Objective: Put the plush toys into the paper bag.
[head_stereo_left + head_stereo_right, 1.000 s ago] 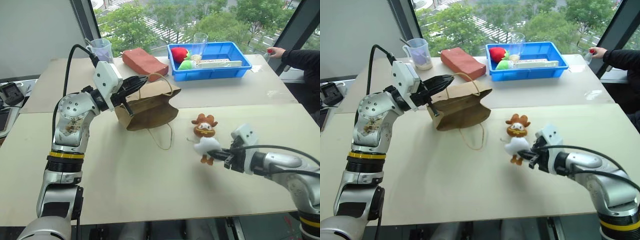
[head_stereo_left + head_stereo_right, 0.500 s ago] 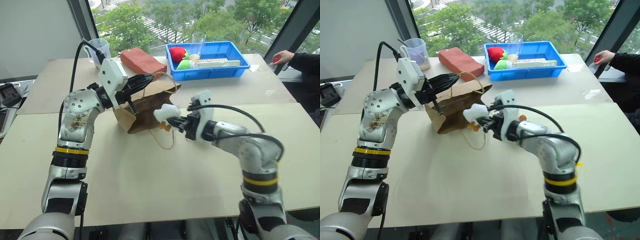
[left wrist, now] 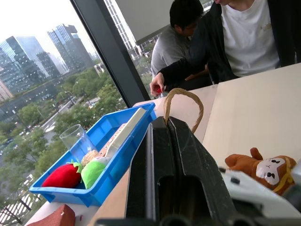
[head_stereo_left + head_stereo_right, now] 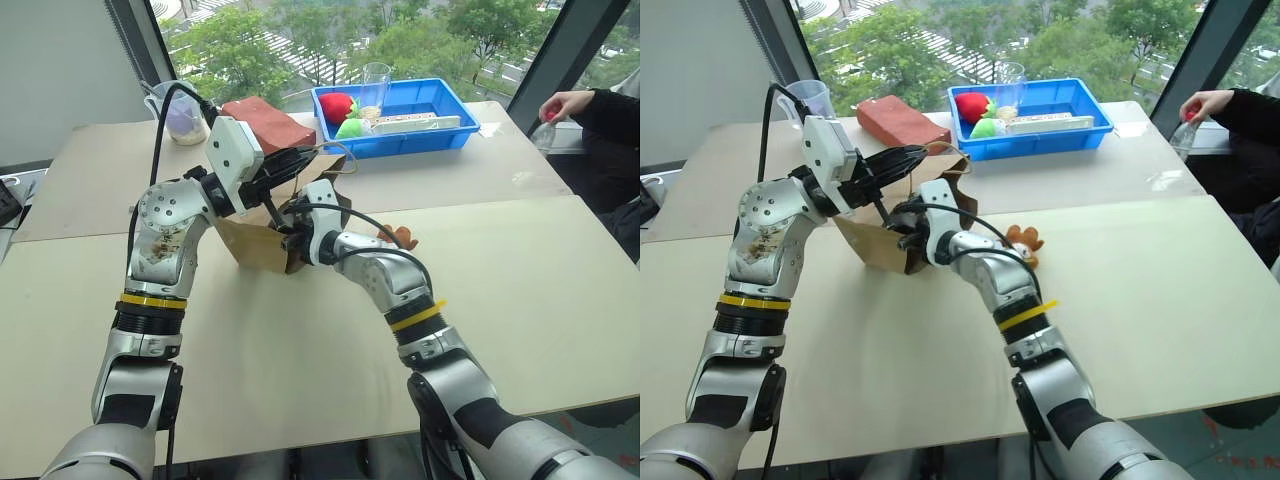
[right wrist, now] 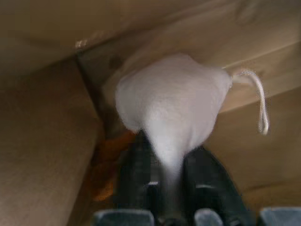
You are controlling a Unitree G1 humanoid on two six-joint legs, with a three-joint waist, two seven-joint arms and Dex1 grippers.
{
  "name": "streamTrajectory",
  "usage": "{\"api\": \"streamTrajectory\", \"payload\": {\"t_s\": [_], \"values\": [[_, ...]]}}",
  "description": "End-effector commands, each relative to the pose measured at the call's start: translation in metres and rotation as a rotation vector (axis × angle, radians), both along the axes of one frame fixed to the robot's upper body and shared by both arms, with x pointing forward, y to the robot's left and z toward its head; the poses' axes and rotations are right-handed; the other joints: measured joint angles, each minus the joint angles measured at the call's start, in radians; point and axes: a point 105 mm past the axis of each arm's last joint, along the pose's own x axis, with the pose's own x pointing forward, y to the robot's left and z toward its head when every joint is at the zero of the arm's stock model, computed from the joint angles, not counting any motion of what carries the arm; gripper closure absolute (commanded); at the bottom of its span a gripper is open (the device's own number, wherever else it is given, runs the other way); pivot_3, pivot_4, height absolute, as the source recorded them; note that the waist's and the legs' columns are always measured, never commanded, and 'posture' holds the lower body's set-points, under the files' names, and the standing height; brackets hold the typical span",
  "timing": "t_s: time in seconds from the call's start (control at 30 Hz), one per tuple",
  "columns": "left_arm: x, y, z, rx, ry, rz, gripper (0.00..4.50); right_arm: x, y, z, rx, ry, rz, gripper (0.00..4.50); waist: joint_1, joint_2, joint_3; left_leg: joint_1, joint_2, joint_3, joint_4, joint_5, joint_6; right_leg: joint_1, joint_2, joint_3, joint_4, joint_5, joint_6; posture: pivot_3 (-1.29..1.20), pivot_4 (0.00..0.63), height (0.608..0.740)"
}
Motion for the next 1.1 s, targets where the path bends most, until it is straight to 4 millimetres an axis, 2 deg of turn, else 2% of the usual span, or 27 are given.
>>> {"api": "streamTrajectory", "payload": {"t_s": [0.03,0.23,0.37,0.5,0.7,0.77,0.83,0.97,1.1], "values": [[-0.009,0.003,0.018,-0.005,-0.075,0.006,4.5,-0.002,0.001,0.021,0.04,-0.092,0.027,2.18,-0.001,0.0,0.0,0.0,0.0,0.0,0.0,0.0,0.0,0.0,0.0,0.0,0.0,0.0,0.0,0.0,0.15,0.74],[-0.009,0.007,0.013,-0.001,-0.068,0.021,4.5,-0.015,-0.017,0.024,0.044,-0.139,0.052,0.07,-0.004,0.0,0.0,0.0,0.0,-0.001,0.0,0.0,0.0,0.0,0.0,0.0,0.0,0.0,0.0,0.0,0.15,0.74],[-0.009,0.007,0.009,-0.001,-0.058,0.028,4.5,-0.025,-0.04,0.031,0.048,-0.182,0.023,0.03,-0.003,0.0,0.0,0.0,0.0,-0.001,0.001,0.0,0.0,0.0,0.0,0.0,0.0,0.0,0.0,0.0,0.15,0.74],[-0.008,0.01,0.008,-0.003,-0.053,0.036,4.5,-0.037,-0.085,0.042,0.038,-0.233,-0.08,0.03,0.004,0.0,0.0,-0.001,0.0,-0.001,0.0,0.0,0.0,0.0,0.0,0.0,0.0,0.0,0.0,0.0,0.15,0.74],[-0.007,0.015,0.008,0.005,-0.055,0.049,4.5,-0.05,-0.155,0.03,-0.191,-0.259,-0.212,0.03,0.024,0.0,0.0,-0.001,-0.001,-0.001,0.001,-0.001,0.001,0.0,0.0,0.0,-0.002,0.0,0.0,0.0,0.15,0.74],[-0.006,0.015,0.009,0.004,-0.056,0.051,4.5,-0.049,-0.169,0.024,-0.222,-0.241,-0.245,0.03,0.024,0.0,0.0,-0.001,-0.001,0.0,0.001,-0.001,0.001,0.001,0.0,0.0,-0.002,0.0,0.0,0.0,0.15,0.74],[-0.005,0.014,0.01,0.002,-0.058,0.053,4.5,-0.044,-0.187,0.01,-0.286,-0.187,-0.307,0.03,0.023,0.0,0.0,-0.001,-0.001,0.001,0.002,-0.001,0.001,0.001,0.0,0.001,-0.002,0.0,0.0,0.0,0.15,0.74],[-0.004,0.014,0.011,0.003,-0.06,0.057,4.5,-0.039,-0.2,-0.008,-0.325,-0.117,-0.364,0.03,0.023,0.0,0.0,-0.001,0.0,0.002,0.002,-0.001,0.001,0.001,0.0,0.001,-0.002,0.0,0.0,0.0,0.15,0.74],[-0.004,0.017,0.012,0.008,-0.062,0.066,4.5,-0.035,-0.199,-0.019,-0.283,-0.054,-0.381,0.03,0.023,0.0,0.0,-0.001,0.0,0.002,0.002,-0.001,0.002,0.001,0.0,0.001,-0.003,0.0,0.0,0.0,0.15,0.74]]}}
